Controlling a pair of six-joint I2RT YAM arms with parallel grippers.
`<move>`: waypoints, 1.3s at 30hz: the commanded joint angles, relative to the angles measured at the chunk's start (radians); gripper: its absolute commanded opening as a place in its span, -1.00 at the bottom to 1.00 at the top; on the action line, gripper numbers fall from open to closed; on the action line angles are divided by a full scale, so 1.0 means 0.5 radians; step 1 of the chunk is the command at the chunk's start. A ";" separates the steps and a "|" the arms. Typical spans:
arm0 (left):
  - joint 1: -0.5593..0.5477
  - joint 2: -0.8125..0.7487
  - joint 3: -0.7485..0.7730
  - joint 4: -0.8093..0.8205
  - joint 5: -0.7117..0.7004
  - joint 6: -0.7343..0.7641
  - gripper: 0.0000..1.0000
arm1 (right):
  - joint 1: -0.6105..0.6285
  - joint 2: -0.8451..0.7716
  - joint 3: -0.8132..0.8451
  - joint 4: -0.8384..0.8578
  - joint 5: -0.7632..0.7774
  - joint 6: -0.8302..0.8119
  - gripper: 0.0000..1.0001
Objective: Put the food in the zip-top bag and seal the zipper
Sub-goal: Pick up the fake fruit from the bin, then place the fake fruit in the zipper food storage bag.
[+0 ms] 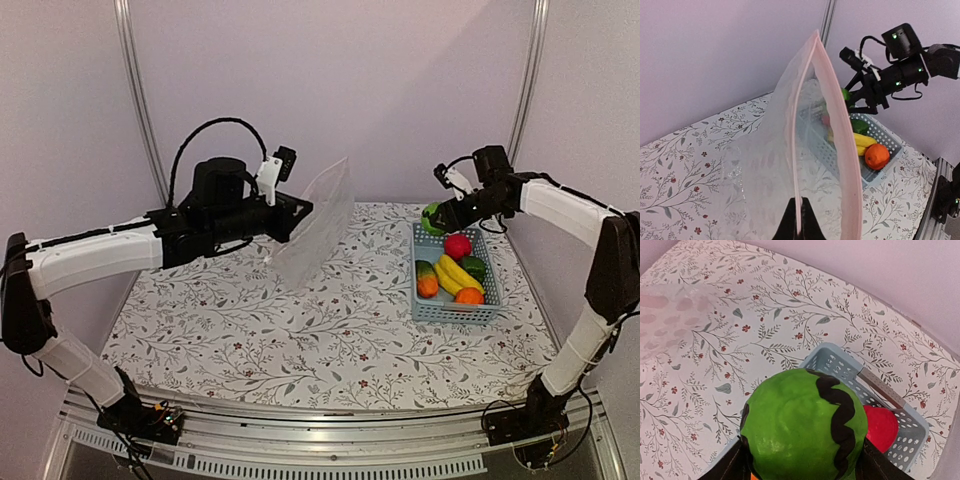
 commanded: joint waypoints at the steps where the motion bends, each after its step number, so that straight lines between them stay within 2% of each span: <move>1: 0.012 0.127 -0.017 0.021 0.049 -0.028 -1.00 | 0.012 -0.438 -0.104 -0.084 -0.325 -0.003 -0.31; 6: -0.022 0.270 0.099 0.095 0.174 -0.179 -1.00 | 0.108 -0.746 -0.120 -0.187 -0.666 -0.070 -0.32; 12: -0.034 0.437 0.216 0.161 0.323 -0.376 -1.00 | 0.387 -0.878 0.029 -0.240 -0.896 -0.145 -0.32; 17: -0.051 0.487 0.223 0.200 0.387 -0.425 -1.00 | 0.563 -0.756 0.167 -0.207 -0.982 -0.153 -0.32; 25: -0.203 0.461 0.309 0.140 0.211 -0.290 -1.00 | 0.673 -0.446 0.430 -0.096 -1.169 -0.051 -0.34; 31: -0.276 0.410 0.324 0.158 0.169 -0.392 -1.00 | 0.686 -0.390 0.317 -0.007 -1.087 -0.034 -0.35; 36: -0.297 0.352 0.304 0.133 -0.080 -0.492 -1.00 | 0.685 -0.503 0.121 -0.008 -0.910 -0.030 -0.35; 39: -0.297 0.330 0.295 0.163 -0.110 -0.497 -1.00 | 0.685 -0.573 0.045 -0.051 -0.783 -0.038 -0.36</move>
